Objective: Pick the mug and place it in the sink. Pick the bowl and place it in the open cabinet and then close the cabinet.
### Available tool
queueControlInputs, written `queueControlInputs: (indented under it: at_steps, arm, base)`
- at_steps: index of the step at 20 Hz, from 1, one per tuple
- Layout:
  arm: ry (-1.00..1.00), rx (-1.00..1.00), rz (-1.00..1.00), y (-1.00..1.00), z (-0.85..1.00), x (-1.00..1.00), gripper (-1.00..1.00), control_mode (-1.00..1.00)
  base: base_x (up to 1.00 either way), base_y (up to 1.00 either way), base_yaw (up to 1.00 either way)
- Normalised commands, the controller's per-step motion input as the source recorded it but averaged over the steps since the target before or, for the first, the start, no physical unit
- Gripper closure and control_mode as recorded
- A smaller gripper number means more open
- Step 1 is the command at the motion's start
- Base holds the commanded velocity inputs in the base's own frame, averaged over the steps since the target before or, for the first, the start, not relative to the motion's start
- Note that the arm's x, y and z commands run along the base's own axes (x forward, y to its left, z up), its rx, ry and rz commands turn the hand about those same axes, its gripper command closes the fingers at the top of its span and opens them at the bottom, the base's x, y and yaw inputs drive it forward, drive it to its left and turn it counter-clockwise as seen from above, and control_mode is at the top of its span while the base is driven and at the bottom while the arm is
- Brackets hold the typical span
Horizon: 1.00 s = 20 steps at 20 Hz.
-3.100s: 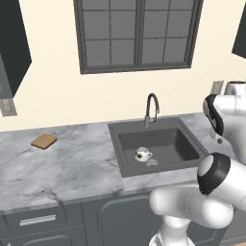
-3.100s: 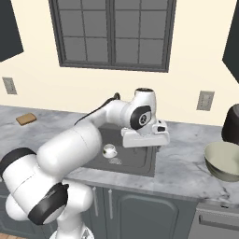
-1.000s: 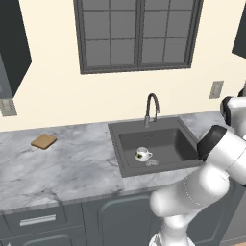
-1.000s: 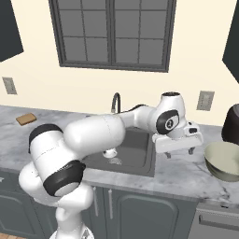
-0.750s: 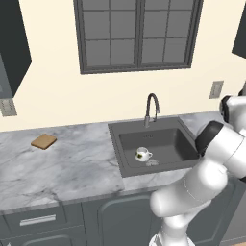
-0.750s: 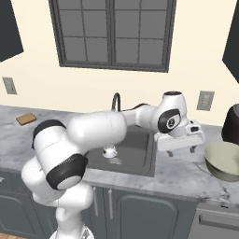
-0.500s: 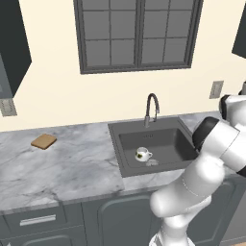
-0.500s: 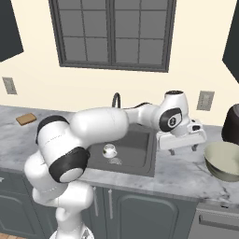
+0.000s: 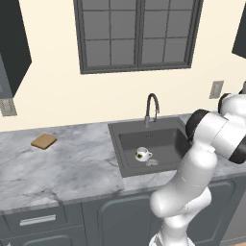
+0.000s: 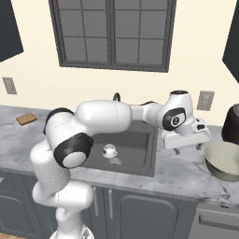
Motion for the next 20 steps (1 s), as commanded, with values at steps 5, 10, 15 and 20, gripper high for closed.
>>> queueControlInputs:
  at_steps: [5,10,15,20]
  arm:
    - [0.0,0.0,0.0,-0.17,-0.05,0.05,-1.0,-1.0]
    - [0.0,0.0,0.0,-0.06,-0.07,0.08,-1.0,-1.0]
    - [0.0,0.0,0.0,-0.08,-0.1,0.11,-1.0,-1.0]
    - [0.0,0.0,0.0,-0.15,-0.15,0.05,-1.0,-1.0]
  base:
    - [0.0,0.0,0.0]
    - [0.0,0.0,0.0]
    - [0.0,0.0,0.0]
    - [0.0,0.0,0.0]
